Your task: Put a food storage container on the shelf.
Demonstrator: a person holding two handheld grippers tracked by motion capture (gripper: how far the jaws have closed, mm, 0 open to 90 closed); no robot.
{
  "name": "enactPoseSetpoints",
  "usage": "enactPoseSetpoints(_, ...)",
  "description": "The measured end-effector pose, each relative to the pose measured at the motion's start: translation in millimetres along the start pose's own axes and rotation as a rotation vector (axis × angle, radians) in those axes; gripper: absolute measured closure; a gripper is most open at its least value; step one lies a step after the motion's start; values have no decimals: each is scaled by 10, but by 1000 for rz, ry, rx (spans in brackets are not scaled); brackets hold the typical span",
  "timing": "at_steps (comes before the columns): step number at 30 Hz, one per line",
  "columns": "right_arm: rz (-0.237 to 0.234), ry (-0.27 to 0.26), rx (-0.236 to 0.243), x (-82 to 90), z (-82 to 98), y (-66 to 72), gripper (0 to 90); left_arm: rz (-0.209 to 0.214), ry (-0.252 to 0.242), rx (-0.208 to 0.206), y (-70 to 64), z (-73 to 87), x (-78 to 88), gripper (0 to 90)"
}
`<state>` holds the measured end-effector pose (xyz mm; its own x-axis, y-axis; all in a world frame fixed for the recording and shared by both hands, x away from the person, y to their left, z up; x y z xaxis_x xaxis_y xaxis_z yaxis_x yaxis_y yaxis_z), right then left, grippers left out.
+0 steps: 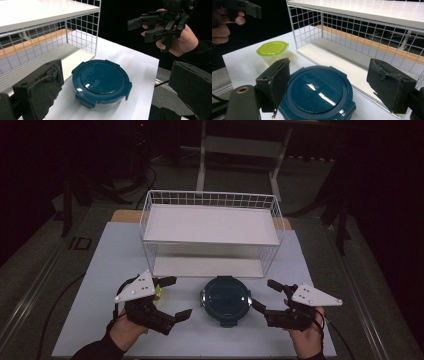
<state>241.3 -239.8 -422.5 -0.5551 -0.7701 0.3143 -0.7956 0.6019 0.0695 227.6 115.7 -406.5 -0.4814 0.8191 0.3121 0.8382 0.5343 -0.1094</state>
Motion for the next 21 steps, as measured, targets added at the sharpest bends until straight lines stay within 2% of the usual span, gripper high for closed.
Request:
enactPoseSetpoints(3,5,-10,-4,-8,-2,-40,184,-3,17,9,14,-16,-115,0)
enactPoseSetpoints(6,15,12,-8,-28,12,-79,176,-3,42,31,40,8,-244,0)
enactPoseSetpoints(8,23,37,-17,-54,33,-103,135,2,56,49,52,30,-327,0)
enactPoseSetpoints(11,19,51,-52,-96,75,-153,117,5,87,70,80,59,-438,0)
enactPoseSetpoints(12,33,59,-55,-116,89,-170,111,5,95,87,96,69,-470,0)
enactPoseSetpoints(13,33,59,-55,-116,89,-170,111,5,95,87,96,69,-470,0)
enactPoseSetpoints(14,42,61,-64,-132,102,-187,110,7,113,132,140,89,-538,0)
enactPoseSetpoints(15,43,78,-77,-171,132,-218,109,5,116,145,160,101,-566,0)
enactPoseSetpoints(19,36,90,-99,-219,179,-256,121,-7,175,176,219,169,-695,0)
enactPoseSetpoints(21,37,98,-103,-242,197,-269,125,-10,191,207,243,217,-750,0)
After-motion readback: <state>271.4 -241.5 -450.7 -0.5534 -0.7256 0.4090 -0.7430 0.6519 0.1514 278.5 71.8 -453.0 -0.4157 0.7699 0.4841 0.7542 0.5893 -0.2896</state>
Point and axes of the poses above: each handheld gripper's, and its own axes: x roughly backward along the jaws, z roughly out of its underside, y roughly to its left, the point moved 2 cm from there along -x, roughly forward along the jaws, and after that the axes turned 3 degrees about -z, right-handed, at the moved point
